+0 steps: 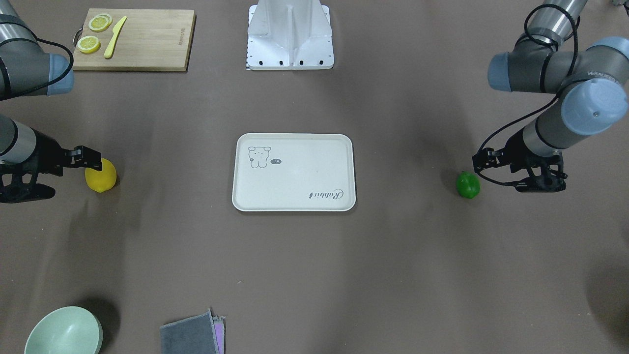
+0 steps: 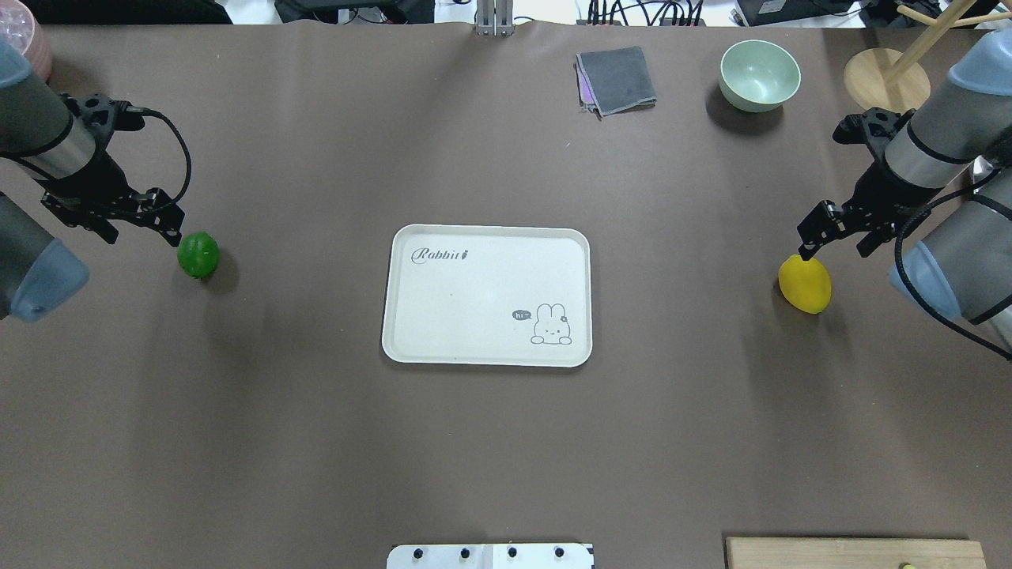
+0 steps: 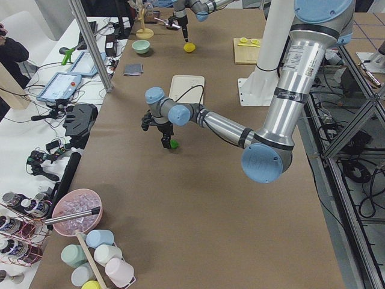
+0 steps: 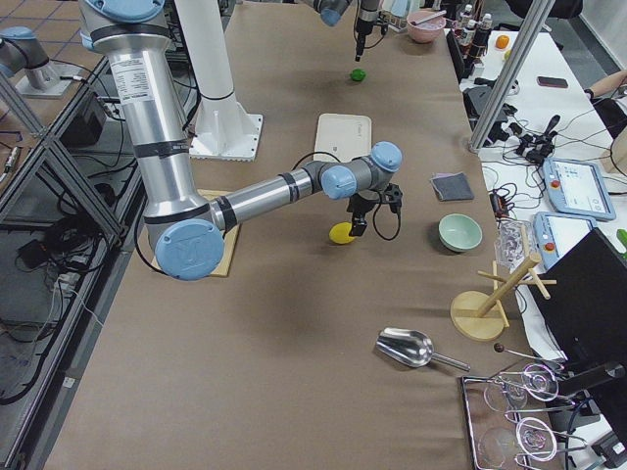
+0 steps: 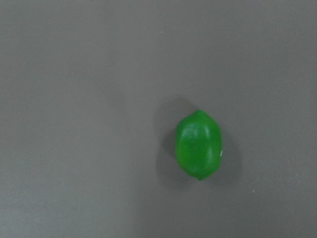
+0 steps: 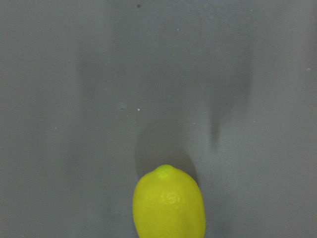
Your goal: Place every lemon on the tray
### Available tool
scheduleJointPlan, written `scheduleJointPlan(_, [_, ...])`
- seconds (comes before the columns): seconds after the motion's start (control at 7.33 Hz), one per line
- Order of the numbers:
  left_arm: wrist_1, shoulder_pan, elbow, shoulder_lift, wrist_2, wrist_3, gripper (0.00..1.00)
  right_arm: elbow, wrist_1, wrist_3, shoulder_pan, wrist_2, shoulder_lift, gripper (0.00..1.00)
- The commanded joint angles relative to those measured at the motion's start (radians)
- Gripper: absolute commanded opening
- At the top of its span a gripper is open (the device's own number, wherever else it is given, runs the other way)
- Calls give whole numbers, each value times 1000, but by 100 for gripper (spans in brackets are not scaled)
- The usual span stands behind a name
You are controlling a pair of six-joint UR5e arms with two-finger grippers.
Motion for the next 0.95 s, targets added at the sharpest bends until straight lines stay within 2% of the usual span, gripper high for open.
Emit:
scheduleJointPlan(0.0, [-47, 37, 73, -50, -6, -80, 94, -9, -1, -3, -25, -4, -1, 93])
scheduleJointPlan(0.14, [-49, 77, 79, -56, -3, -93, 94, -16, 1, -3, -29, -4, 2, 93])
scheduleJointPlan(0.41, [-64, 80, 116, -71, -6, -99, 93, -41, 2, -3, -48, -7, 21, 91])
scheduleJointPlan(0.55, [-76, 80, 116, -65, -8, -99, 89, -64, 42, -3, -57, -8, 19, 91])
scheduleJointPlan(0.68, [-79, 80, 116, -64, -8, -101, 66, -84, 89, -2, -60, -12, 18, 90])
scheduleJointPlan(0.82, [-81, 80, 116, -58, -6, -88, 21, -95, 91, -3, -60, -12, 19, 90])
